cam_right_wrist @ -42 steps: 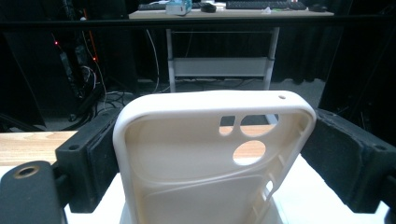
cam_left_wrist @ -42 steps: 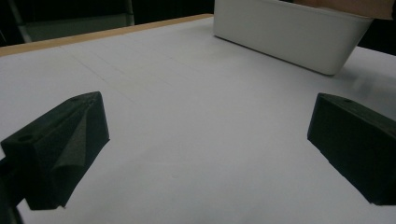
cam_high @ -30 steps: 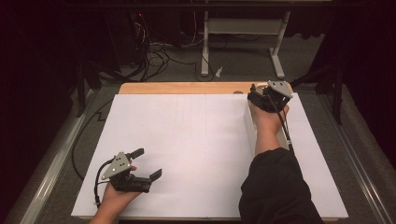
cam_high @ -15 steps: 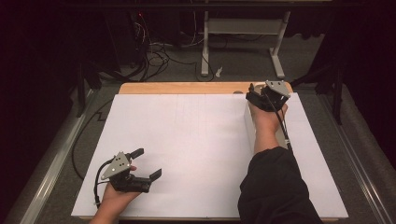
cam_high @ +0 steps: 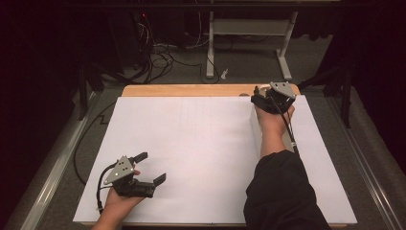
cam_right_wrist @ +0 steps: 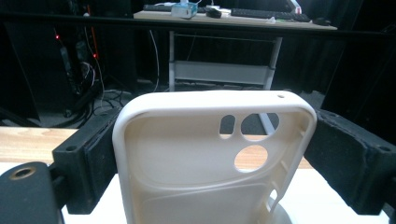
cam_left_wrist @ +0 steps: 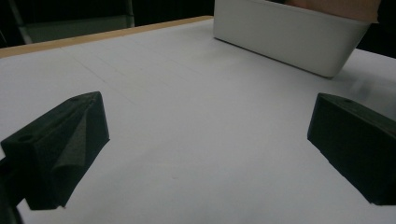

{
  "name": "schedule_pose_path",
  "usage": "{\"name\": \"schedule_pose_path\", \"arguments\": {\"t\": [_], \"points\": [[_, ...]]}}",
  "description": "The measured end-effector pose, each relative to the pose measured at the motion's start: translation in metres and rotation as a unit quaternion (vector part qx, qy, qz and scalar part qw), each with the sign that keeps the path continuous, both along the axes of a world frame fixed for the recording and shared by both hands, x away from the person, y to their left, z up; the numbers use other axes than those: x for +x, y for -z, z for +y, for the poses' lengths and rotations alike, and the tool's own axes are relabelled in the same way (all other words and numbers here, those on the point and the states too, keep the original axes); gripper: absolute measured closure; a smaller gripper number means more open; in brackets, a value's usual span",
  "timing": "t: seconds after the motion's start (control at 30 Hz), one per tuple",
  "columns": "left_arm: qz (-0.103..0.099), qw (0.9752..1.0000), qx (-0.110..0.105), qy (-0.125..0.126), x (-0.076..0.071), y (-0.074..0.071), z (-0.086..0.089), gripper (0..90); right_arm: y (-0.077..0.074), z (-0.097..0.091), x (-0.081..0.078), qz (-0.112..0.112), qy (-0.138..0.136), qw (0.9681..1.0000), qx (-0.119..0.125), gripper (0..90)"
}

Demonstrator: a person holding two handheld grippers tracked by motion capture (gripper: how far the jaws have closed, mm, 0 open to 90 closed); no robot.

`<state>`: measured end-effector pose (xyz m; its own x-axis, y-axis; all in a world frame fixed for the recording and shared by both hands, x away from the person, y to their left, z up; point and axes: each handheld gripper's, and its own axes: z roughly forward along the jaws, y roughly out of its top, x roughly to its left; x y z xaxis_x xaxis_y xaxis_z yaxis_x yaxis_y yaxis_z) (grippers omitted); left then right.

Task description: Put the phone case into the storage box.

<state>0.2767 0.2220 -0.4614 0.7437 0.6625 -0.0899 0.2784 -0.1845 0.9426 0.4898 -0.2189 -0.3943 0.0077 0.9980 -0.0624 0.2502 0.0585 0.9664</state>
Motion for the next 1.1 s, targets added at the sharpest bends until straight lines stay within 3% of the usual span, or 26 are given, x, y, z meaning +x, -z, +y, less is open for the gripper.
{"name": "schedule_pose_path", "arguments": {"t": [0.87, 1.1], "points": [[-0.001, 1.0, -0.002, -0.001, -0.0008, -0.0007, 0.0009, 0.2, -0.0014, 0.0032, 0.0036, 0.01, 0.002, 0.9999, -0.008, 8.6], [-0.001, 1.0, -0.001, -0.001, -0.0007, -0.0008, 0.0009, 0.2, -0.0012, 0.0025, 0.0049, 0.014, 0.004, 0.9999, -0.005, 4.3]]}}
